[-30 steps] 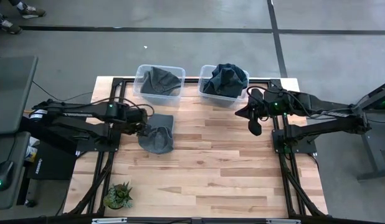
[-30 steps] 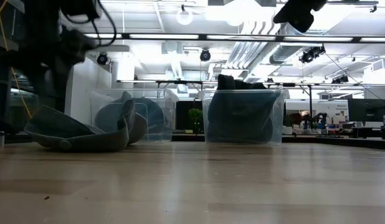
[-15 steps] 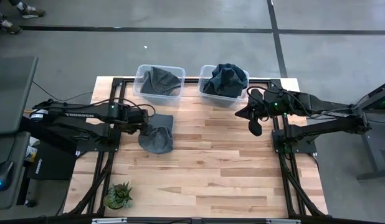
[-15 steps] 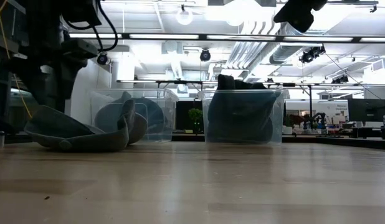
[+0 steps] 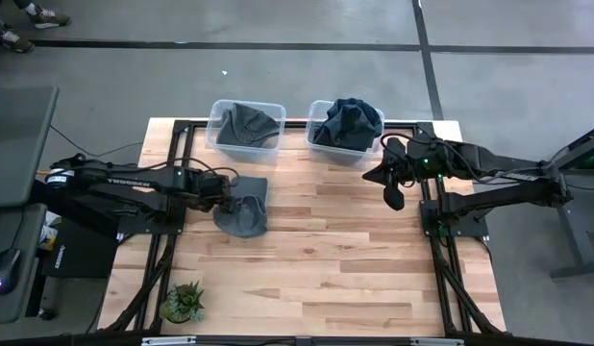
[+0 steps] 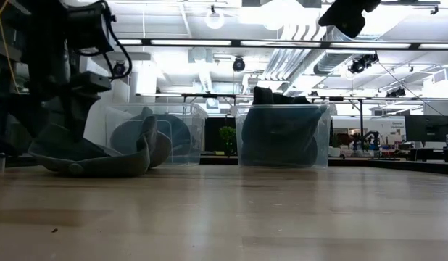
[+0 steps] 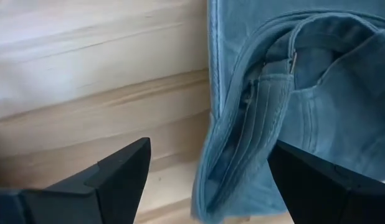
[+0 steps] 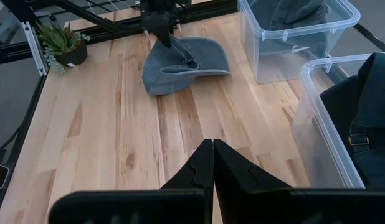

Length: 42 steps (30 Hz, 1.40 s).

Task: Pick & Place hat
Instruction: Put the gray cap into the left transparent bin

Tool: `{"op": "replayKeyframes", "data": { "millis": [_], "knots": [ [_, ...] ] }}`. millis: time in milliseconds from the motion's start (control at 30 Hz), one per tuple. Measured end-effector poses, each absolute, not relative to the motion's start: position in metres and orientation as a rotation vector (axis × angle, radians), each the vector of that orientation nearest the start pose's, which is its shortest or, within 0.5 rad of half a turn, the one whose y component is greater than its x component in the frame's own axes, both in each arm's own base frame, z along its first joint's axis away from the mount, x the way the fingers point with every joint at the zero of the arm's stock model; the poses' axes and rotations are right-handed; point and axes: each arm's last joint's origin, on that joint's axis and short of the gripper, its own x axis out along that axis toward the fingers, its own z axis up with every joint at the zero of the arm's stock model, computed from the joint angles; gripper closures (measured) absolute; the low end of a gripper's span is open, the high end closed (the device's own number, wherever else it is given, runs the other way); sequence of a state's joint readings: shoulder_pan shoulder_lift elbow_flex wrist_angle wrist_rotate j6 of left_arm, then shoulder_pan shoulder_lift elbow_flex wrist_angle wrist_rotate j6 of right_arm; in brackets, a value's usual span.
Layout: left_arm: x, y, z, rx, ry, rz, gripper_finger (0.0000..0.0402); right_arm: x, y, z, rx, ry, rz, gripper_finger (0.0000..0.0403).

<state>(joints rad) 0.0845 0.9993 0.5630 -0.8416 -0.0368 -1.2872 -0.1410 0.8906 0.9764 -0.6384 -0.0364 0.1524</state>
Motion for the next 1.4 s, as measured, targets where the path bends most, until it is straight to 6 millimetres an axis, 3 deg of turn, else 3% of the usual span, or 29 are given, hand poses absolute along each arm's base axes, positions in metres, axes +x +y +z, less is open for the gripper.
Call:
{"op": "replayKeyframes", "data": {
  "millis": [267, 400, 567, 800, 1033, 1400],
  "knots": [
    [0.156, 0.013, 0.166, -1.178, 0.960, 0.822, 0.0089, 0.174, -0.024, 0.339, 0.202, 0.542, -0.145, 0.0403],
    [0.159, 0.013, 0.163, -1.203, 0.925, 0.774, 0.0125, 0.174, -0.024, 0.339, 0.204, 0.542, -0.145, 0.0403],
    [0.160, 0.013, 0.164, -1.212, 0.916, 0.771, 0.0214, 0.174, -0.024, 0.339, 0.205, 0.542, -0.145, 0.0403],
    [0.161, 0.011, 0.164, -1.222, 0.962, 0.693, 0.0386, 0.174, -0.024, 0.339, 0.205, 0.542, -0.145, 0.0403],
    [0.167, 0.011, 0.172, -1.223, 0.926, 0.635, 0.0395, 0.174, -0.024, 0.339, 0.217, 0.541, -0.149, 0.0403],
    [0.190, 0.012, 0.228, -1.138, 0.801, 0.450, 0.0399, 0.174, -0.022, 0.339, 0.304, 0.541, -0.115, 0.0402]
  ]
}}
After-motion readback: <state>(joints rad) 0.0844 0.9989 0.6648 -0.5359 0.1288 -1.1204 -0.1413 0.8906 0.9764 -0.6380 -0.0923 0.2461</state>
